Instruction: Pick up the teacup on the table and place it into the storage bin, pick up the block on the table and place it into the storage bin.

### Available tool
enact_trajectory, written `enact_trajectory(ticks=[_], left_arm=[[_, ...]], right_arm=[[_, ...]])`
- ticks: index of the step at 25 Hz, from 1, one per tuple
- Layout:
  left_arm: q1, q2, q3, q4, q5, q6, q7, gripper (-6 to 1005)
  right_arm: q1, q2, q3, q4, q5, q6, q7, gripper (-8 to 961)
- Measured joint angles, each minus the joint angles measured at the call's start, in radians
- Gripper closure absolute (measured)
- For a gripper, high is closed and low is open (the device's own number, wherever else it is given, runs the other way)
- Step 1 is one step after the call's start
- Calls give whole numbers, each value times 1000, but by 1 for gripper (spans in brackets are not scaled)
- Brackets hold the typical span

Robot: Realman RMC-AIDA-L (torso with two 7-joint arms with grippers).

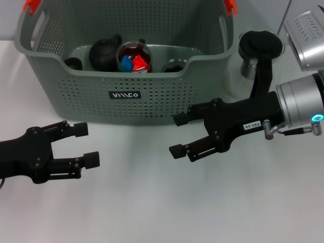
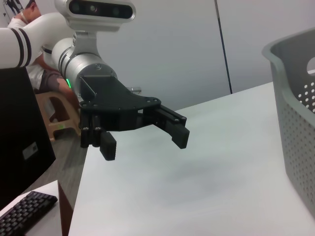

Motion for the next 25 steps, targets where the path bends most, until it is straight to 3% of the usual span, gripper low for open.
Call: enact_trajectory(ticks=[5,15,25], left_arm=[[-8,2,31,2,12,-8,27,52],[-56,17,52,9,170,-28,84,52],[-109,12,75,63,205,-72,113,52]], right_arm=[[-3,0,1,0,0,1,1,37],[10,3,-10,29,-50,37,5,36],[5,-6,-11,25,-84,25,30,37]])
